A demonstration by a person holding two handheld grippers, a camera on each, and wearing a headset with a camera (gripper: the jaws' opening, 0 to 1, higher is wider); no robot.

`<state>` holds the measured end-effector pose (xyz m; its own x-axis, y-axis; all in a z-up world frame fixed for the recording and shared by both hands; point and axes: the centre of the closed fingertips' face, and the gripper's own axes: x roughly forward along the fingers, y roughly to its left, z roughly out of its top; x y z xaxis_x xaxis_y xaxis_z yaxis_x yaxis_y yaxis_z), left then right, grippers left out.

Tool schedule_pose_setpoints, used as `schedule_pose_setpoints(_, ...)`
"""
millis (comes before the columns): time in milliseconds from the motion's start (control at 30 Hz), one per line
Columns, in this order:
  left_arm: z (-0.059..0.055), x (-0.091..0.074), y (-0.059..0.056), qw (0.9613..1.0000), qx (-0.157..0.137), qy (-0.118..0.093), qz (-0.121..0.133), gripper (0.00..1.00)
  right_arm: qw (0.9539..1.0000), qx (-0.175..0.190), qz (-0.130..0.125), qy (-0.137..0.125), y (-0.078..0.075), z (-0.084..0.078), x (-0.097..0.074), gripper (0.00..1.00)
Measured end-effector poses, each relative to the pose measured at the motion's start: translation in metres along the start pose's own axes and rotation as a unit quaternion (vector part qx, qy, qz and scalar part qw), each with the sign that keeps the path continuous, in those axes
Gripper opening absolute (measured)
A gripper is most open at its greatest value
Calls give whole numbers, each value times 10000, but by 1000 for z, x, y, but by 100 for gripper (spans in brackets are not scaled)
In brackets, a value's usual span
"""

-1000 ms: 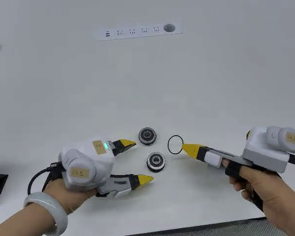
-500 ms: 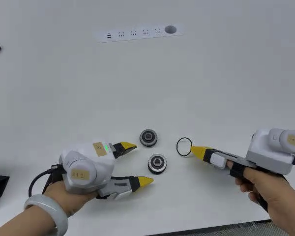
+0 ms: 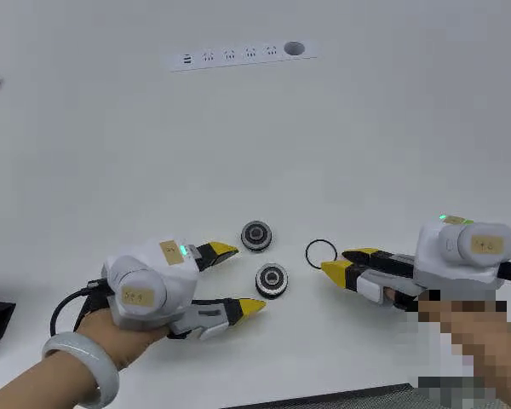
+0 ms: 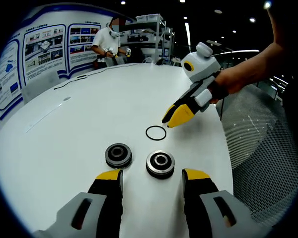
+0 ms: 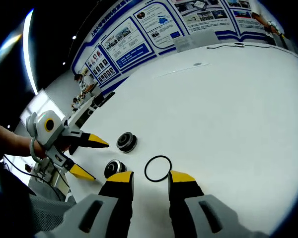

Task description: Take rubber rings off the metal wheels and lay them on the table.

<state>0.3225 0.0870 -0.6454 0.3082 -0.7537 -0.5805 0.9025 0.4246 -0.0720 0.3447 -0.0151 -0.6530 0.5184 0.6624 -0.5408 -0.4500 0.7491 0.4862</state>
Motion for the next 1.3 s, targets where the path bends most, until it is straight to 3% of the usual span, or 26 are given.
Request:
schedule_pose_setpoints(367,9,4,-1,10000,23,-81,-34,39,9994,61,335,41,20,-2,8,28)
schedule_pose_setpoints(633,13,11,-8,9997,137,-46,-184,27,9985,132,523,97,31,-6,14,27)
schedule_pose_setpoints(1300,10,25,-13,9983,438,206,-314,17,9973,268,666,157,40,-12,20,25)
